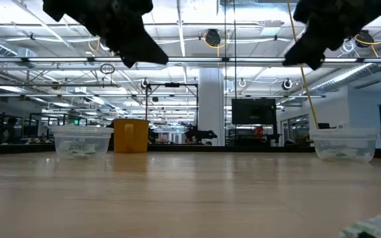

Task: Pick and place items into bin
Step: Put the truvia packet into the left transparent bin

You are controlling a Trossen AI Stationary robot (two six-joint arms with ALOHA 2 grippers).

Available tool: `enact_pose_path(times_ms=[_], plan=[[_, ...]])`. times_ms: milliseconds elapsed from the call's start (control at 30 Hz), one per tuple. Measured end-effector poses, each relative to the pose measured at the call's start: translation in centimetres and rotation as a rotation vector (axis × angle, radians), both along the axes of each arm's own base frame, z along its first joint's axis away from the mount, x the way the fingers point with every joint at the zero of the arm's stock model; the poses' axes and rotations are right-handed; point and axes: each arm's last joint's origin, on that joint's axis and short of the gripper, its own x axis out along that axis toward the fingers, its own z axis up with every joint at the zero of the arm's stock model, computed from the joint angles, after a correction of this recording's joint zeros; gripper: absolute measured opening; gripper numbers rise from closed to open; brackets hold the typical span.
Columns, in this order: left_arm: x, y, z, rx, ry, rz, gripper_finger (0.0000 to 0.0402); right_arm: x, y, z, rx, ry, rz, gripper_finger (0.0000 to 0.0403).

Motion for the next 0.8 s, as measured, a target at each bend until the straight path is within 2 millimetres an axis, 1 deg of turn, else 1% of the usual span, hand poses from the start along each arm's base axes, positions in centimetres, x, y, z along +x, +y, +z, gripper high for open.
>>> enact_pose_path(times_ms=[200, 367, 467, 600, 667, 733, 800], plan=[[0.2, -2.5, 0.3, -0.037, -0.056, -0.089, 0.0044, 1.2, 0.0, 0.9, -0.146, -0.120, 0.076, 0.0105], [1.0, -5.0, 0.0, -0.077, -0.079, -0.148, 0.0045, 2.0, 0.0, 0.7, -0.188, -0.127, 0.097, 0.0104], [1.9, -6.3, -0.2, -0.123, -0.047, -0.150, 0.0045, 2.5, 0.0, 0.3, -0.196, -0.108, 0.103, 0.0105], [3.7, -7.9, 0.2, -0.131, -0.005, -0.174, 0.0047, 3.0, -0.1, -0.3, -0.192, -0.073, 0.106, 0.0105], [4.8, -8.8, 0.6, -0.114, 0.015, -0.190, 0.0054, 3.3, -0.1, -0.5, -0.190, -0.060, 0.107, 0.0105], [5.5, -9.5, 0.7, -0.084, 0.064, -0.204, 0.0065, 3.4, -0.1, -0.7, -0.189, -0.048, 0.108, 0.0105], [6.6, -10.3, 0.7, -0.078, 0.082, -0.209, 0.0078, 3.5, -0.1, -0.9, -0.189, -0.042, 0.109, 0.0105]])
